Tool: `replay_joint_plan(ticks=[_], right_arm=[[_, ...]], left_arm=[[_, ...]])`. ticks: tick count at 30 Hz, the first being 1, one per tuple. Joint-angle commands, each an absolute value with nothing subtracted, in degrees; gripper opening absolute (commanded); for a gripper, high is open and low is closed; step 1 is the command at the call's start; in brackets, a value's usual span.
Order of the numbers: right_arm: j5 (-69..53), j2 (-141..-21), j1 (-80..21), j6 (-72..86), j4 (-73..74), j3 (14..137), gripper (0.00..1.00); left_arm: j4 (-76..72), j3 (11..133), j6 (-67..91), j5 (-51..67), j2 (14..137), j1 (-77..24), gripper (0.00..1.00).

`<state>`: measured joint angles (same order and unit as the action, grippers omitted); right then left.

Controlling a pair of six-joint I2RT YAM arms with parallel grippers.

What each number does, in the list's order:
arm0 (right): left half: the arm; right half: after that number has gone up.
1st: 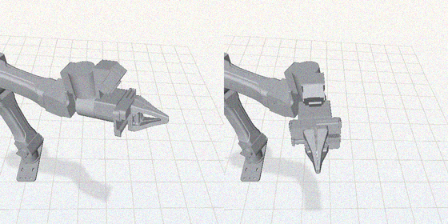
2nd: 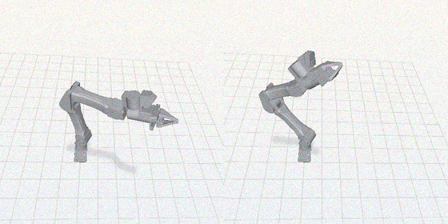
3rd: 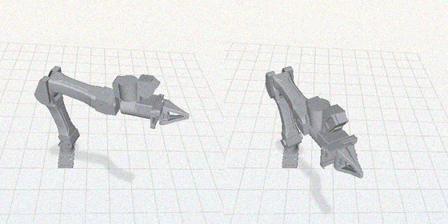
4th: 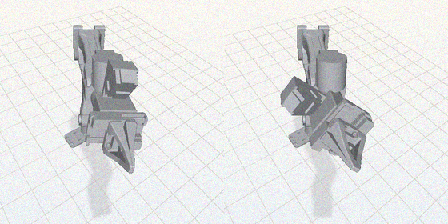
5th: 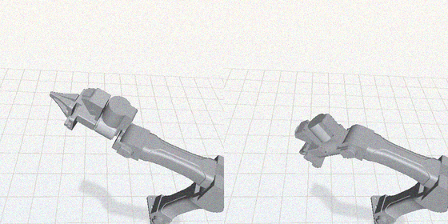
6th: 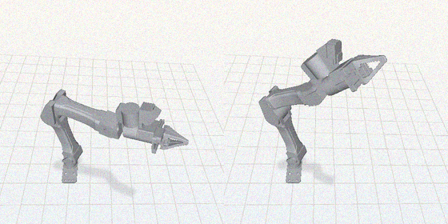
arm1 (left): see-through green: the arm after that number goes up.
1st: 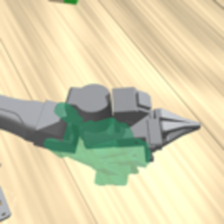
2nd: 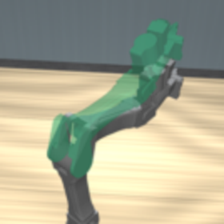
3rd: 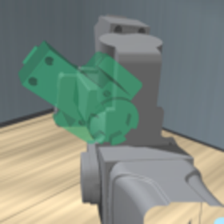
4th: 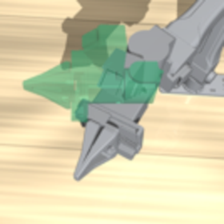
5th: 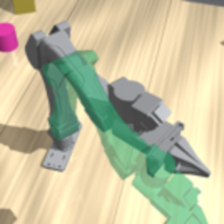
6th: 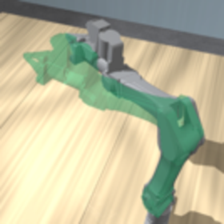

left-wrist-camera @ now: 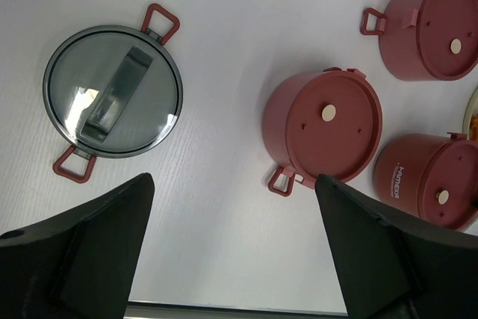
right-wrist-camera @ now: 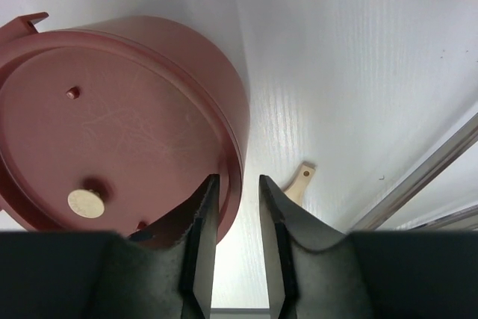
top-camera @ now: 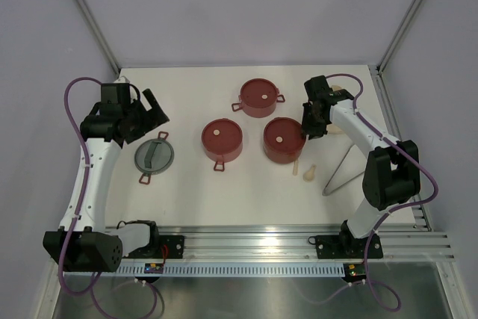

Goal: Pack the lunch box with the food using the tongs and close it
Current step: Close the box lid on the packing box.

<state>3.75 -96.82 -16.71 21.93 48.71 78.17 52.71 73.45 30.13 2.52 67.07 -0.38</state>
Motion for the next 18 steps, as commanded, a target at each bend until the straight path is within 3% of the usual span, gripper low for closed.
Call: replay_joint_plan(ticks=[1,9,18], right_arm=[[5.36,-95.19,-16.52,22.15,48.69,78.4,0.35],[5.81,-90.88,-16.96,23.46,48.96,81.65,0.52],[5.18,-94.21,-23.81,24.26,47.99,87.97,0.54]], left_arm=[[49.92,73.65,30.41,4.48,66.45,-0.44,0.93],[50.1,72.86,30.85,4.39,66.45,-0.44,0.93],[49.39,73.65,31.91,5.45,67.32,-0.44,0.93]])
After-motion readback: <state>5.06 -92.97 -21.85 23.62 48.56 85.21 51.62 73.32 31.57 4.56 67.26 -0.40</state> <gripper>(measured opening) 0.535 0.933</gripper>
